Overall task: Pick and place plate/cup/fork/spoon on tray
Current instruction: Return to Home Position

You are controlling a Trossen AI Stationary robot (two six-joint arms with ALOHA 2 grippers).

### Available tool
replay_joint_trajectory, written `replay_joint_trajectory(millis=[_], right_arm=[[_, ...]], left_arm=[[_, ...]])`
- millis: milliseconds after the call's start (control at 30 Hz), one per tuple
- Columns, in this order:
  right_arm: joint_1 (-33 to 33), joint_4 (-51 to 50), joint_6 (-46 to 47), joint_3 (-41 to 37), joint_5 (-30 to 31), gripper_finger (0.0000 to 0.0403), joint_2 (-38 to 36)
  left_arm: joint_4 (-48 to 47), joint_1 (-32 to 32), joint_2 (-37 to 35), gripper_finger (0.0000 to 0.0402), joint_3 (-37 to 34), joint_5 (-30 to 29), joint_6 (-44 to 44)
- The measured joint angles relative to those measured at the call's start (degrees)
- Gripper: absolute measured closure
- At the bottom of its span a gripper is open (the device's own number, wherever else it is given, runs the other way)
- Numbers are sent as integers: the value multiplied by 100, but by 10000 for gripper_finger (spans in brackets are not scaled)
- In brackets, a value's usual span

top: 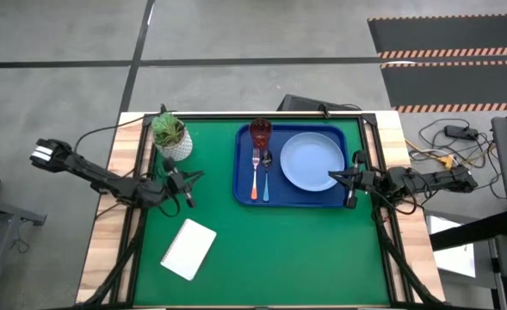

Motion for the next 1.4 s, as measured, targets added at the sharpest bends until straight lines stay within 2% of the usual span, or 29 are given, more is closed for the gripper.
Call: replay_joint_trajectory(millis=[1400], right_arm=[[0, 0, 0, 0, 0, 394, 0]], left_arm=[[98, -1, 2536, 394, -2, -14, -48]])
